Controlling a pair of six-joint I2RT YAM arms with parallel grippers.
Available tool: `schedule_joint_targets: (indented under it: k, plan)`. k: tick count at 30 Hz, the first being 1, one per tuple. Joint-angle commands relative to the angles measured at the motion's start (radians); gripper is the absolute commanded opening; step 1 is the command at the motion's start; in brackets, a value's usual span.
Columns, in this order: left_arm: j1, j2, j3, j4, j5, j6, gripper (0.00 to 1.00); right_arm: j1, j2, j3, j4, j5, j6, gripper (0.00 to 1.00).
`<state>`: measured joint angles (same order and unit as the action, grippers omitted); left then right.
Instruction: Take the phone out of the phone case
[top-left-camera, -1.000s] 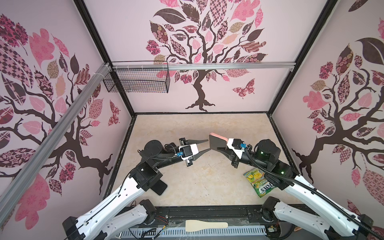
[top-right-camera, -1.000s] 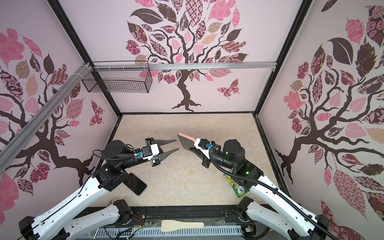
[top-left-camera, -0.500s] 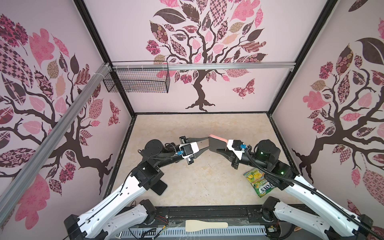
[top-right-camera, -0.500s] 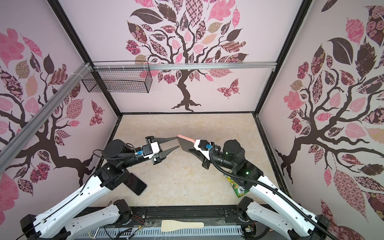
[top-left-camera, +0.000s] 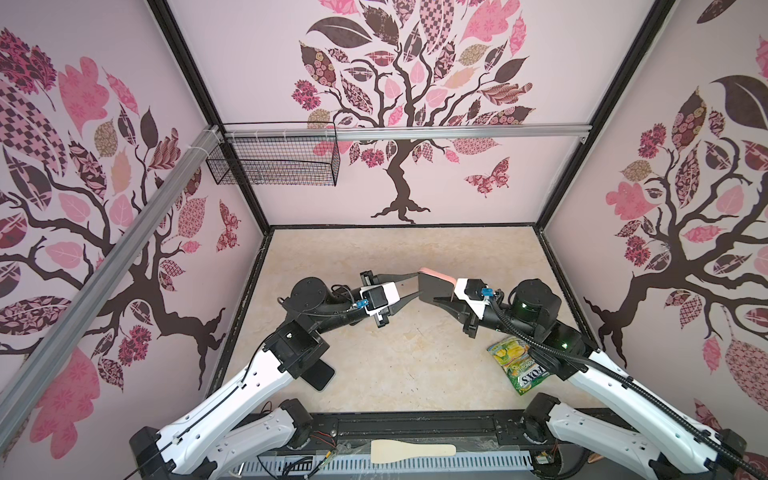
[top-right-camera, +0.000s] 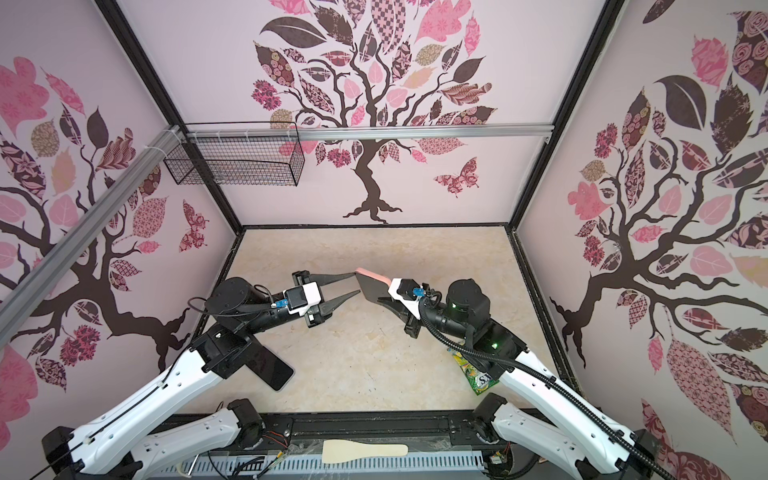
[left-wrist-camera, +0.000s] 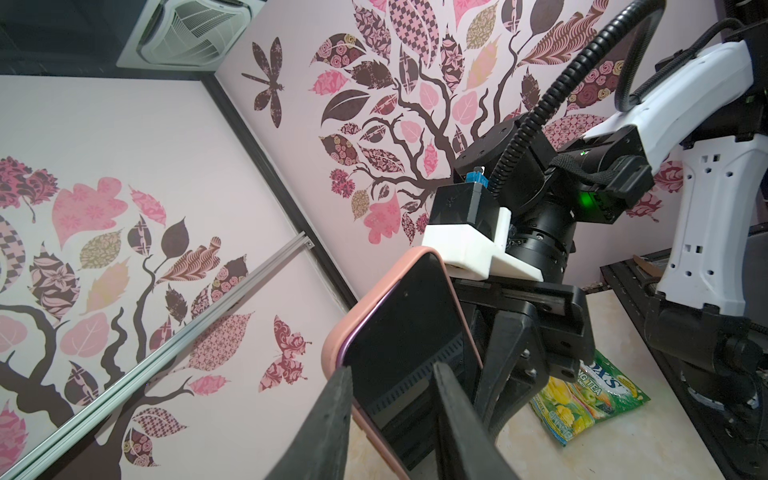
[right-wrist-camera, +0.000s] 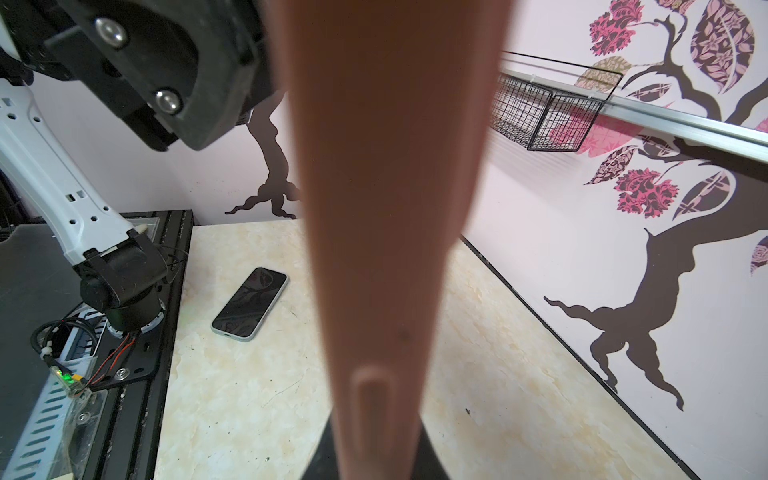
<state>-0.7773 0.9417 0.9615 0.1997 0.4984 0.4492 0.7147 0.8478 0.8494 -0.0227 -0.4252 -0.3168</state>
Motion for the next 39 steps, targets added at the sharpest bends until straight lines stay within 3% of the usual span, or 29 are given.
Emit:
schedule_joint_targets:
  k: [1, 39]
  plan:
    - [-0.003, 0.01, 0.05, 0.017, -0.014, 0.002, 0.35, 0.006, -0.017, 0.006, 0.041, -0.065, -0.018, 0.0]
    - [-0.006, 0.07, 0.053, -0.017, -0.047, 0.009, 0.36, 0.037, 0.009, 0.019, -0.027, -0.208, -0.172, 0.0]
